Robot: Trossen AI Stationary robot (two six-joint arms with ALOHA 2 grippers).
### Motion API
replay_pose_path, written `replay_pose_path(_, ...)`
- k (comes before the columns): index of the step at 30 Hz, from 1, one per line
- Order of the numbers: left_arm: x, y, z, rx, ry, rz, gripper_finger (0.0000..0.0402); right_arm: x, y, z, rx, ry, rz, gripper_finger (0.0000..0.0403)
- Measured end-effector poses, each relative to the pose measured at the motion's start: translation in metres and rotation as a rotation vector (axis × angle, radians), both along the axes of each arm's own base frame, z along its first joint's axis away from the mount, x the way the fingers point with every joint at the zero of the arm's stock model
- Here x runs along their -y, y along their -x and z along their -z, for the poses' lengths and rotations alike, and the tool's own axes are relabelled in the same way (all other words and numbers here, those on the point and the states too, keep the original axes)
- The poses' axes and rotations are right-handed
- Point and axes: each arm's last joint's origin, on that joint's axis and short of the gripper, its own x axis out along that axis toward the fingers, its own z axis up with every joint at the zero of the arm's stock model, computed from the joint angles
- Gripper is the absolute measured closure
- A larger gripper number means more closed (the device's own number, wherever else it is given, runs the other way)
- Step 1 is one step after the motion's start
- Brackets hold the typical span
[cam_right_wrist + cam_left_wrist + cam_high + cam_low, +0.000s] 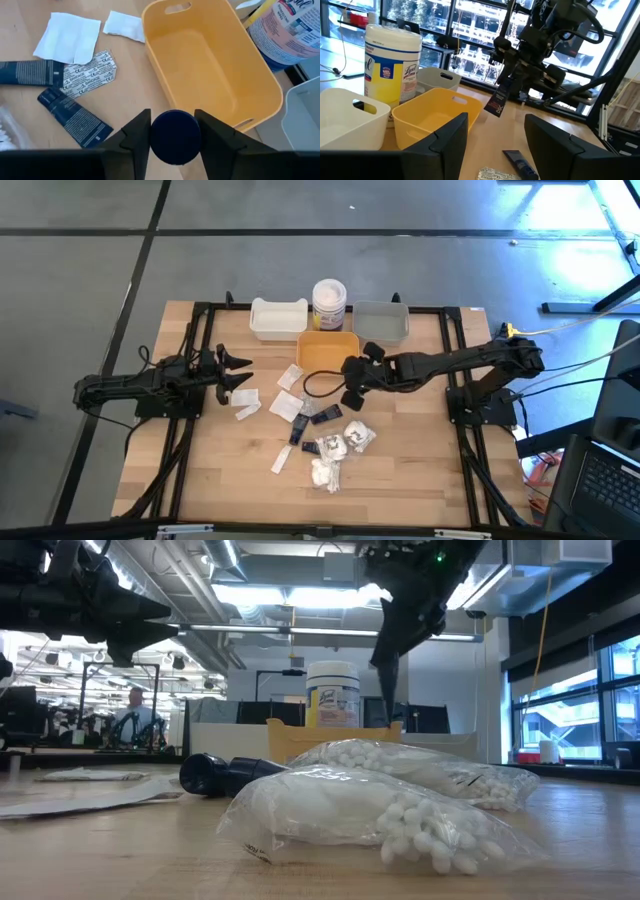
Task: Pick & Place Travel size toiletries
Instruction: Put the blue shave cream into the white bin
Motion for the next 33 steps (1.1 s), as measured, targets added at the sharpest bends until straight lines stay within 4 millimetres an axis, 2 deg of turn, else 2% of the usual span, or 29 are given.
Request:
replay_pose_path(9, 0.0, 0.0, 0.0, 0.0, 0.0, 0.0, 0.0208, 0.009, 0.001, -0.002, -0.005, 0.015, 0.007, 0.0272)
replay_pose_path(17, 0.0, 0.0, 0.0, 0.0, 0.0, 0.0, 0.0208, 0.025, 0.019, -0.033, 0.083, 0.041, 0.03, 0.0266)
replay_pose_path(24, 0.0, 0.0, 0.0, 0.0, 0.0, 0.0, 0.0208, 0.056, 0.038, -0.057, 0.122, 0.085, 0.067, 0.0267)
replay_pose_path(29, 0.0, 0.0, 0.0, 0.0, 0.0, 0.0, 0.0208, 0.084, 0.045, -0.055, 0.086, 0.068, 0.093, 0.0265)
replay_pose_path(33, 0.0, 0.0, 0.0, 0.0, 0.0, -0.001, 0.0208, 0.087, 0.043, -0.056, 0.124, -0.032, 0.039, 0.0272)
